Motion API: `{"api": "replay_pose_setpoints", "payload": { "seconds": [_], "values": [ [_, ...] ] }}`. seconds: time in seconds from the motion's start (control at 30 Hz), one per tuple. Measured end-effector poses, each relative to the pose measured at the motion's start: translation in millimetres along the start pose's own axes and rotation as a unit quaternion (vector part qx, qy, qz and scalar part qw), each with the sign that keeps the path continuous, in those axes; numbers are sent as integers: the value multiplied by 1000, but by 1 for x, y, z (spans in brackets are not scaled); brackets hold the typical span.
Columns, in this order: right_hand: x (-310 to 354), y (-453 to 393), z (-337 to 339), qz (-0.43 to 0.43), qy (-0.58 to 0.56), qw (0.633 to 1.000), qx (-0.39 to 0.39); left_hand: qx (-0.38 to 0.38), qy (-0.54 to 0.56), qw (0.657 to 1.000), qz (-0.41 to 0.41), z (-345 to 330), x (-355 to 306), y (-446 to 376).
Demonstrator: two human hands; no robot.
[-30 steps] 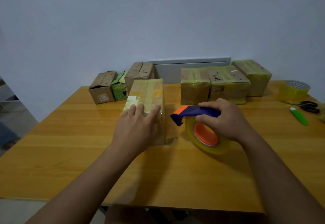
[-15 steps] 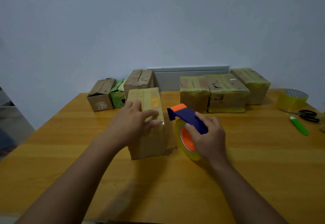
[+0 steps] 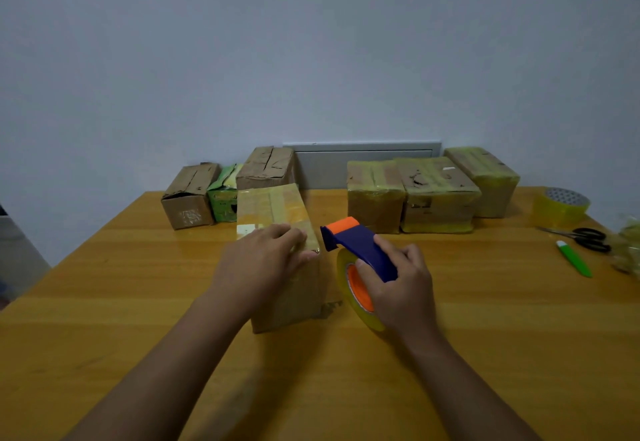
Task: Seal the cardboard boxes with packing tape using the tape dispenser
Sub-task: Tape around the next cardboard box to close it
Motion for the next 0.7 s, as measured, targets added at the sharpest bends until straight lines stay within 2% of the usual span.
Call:
{"api": "replay_pose_setpoints", "payload": {
  "seconds": [0.23, 0.53, 0.7],
  "values": [
    [0, 1, 1, 5, -2, 1000, -6, -30, -3, 999, 20, -7, -3, -2],
    [-2, 3, 1, 9, -8, 1000, -19, -62, -7, 998, -8, -12, 0, 1],
    [-3, 4, 1, 9, -10, 1000, -24, -48, -7, 999, -21, -13, 3, 1]
  ]
}}
Point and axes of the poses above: each hand's wrist, its own y-axis away from the middle knuckle, its own z-axis out of the back of the hand, x = y × z, the point moved 6 cm from there along -y, towards the middle knuckle, and after that the axes turned 1 degree about y, right-handed, at the moved point
